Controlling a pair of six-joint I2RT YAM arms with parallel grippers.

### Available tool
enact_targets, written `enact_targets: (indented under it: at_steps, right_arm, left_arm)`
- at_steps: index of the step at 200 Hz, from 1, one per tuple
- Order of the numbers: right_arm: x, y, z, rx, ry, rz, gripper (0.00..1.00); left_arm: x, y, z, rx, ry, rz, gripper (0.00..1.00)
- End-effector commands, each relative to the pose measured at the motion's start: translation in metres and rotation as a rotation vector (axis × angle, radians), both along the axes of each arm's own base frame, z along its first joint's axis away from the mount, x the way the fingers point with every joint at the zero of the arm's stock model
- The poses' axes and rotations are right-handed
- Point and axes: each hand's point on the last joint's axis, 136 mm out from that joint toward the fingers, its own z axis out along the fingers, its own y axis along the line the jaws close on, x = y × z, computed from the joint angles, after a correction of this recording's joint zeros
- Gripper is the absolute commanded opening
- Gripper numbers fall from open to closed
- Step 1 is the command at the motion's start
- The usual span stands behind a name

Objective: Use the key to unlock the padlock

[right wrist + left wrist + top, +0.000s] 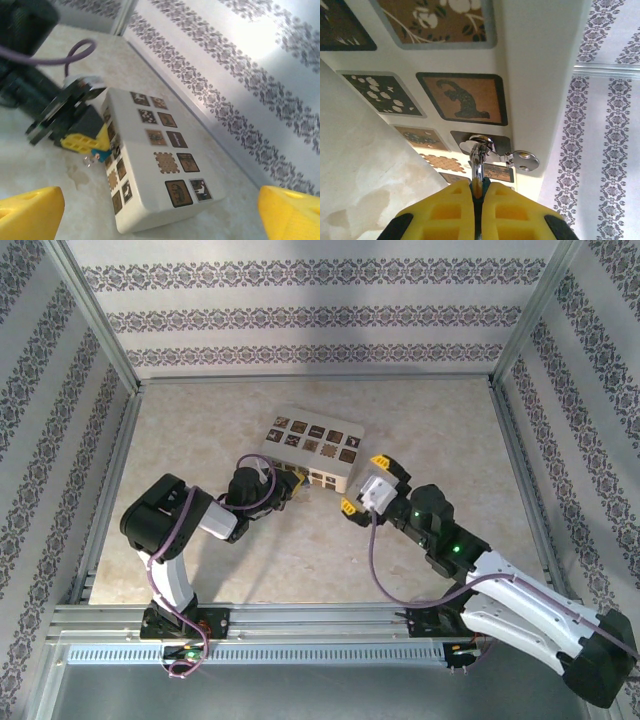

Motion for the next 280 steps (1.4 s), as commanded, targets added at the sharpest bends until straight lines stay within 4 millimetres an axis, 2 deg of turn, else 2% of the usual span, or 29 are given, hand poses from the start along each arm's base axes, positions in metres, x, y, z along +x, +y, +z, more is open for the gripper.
enact_targets:
  at_steps: [1, 36, 102, 140, 202, 280]
  right_arm:
    - [-0.001, 0.001, -0.001, -0.235, -0.149, 0.017, 0.98]
    - [-0.002, 0.008, -0.027, -0.429, -0.198, 0.065, 0.98]
    - [0.001, 0.014, -0.049, -0.516, -0.191, 0.112, 0.98]
    - [0.002, 0.017, -0.058, -0.523, -0.151, 0.136, 0.98]
    - [0.006, 0.041, -0.07, -0.485, -0.084, 0.195, 0.92]
    - [0.024, 0.078, -0.082, -0.449, -0.067, 0.234, 0.76]
  left_arm:
    - [-0.001, -0.007, 0.023, -0.003, -0.078, -0.02, 0.05]
    - [-0.001, -0.009, 0.025, -0.005, -0.073, -0.02, 0.05]
    - [-0.002, -0.011, 0.028, -0.013, -0.053, 0.001, 0.02]
    - [-0.005, -0.011, 0.032, -0.017, -0.036, 0.025, 0.02]
    - [-0.01, -0.007, 0.048, 0.001, -0.033, 0.042, 0.02]
    - [-0.011, -0.011, 0.056, -0.021, -0.029, 0.046, 0.02]
